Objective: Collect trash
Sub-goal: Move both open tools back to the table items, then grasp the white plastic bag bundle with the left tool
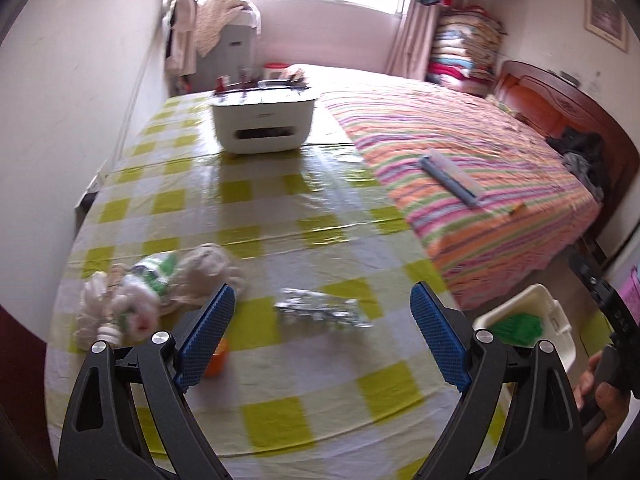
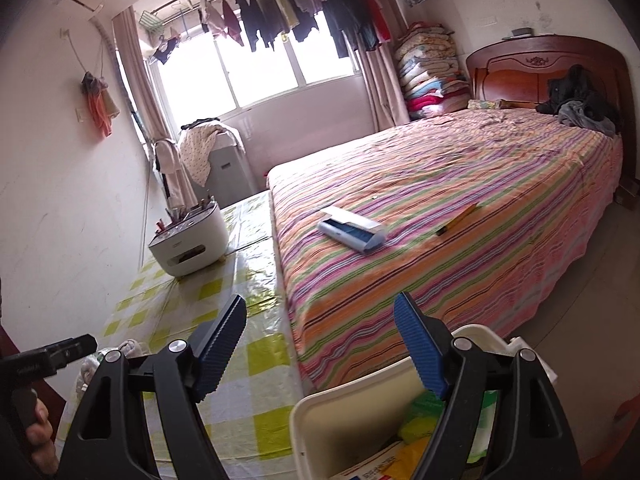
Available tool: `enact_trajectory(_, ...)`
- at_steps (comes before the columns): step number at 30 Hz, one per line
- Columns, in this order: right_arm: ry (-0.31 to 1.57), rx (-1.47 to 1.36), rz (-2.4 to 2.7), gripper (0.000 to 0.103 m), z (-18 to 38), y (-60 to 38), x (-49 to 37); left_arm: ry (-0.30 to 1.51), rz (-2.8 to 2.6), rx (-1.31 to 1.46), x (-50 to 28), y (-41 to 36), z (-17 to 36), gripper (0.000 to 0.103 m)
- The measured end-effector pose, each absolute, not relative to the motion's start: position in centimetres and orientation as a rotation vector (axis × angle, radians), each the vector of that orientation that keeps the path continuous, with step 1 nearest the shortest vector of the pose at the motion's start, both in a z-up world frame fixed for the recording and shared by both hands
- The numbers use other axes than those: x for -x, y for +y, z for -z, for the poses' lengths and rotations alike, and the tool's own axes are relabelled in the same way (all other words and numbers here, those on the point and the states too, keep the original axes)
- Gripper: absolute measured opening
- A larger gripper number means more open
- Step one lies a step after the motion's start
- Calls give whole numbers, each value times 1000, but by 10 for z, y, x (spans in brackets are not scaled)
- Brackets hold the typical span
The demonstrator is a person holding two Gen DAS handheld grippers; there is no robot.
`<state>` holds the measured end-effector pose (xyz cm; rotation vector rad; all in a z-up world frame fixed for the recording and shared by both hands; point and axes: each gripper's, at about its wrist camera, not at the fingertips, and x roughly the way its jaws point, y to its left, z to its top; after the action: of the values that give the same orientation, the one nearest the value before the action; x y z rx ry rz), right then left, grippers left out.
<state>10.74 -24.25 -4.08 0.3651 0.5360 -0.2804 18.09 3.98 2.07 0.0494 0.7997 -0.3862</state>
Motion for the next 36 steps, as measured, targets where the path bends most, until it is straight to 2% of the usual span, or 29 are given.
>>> enact_trajectory(8, 583, -348, 193, 74, 49, -204, -132, 936, 401, 142, -228, 141, 1, 88)
enact_trajectory(14, 610, -343, 145, 74, 55, -178, -146, 1056, 407, 237, -262, 179, 30, 87)
enact_trajectory(26, 664, -327, 70, 74, 69, -142, -169, 1057, 355, 363, -276, 210, 31, 88)
enact_trajectory(36, 710, -319, 30, 74, 81, -121, -183, 1115, 333, 370, -290, 206, 47, 88)
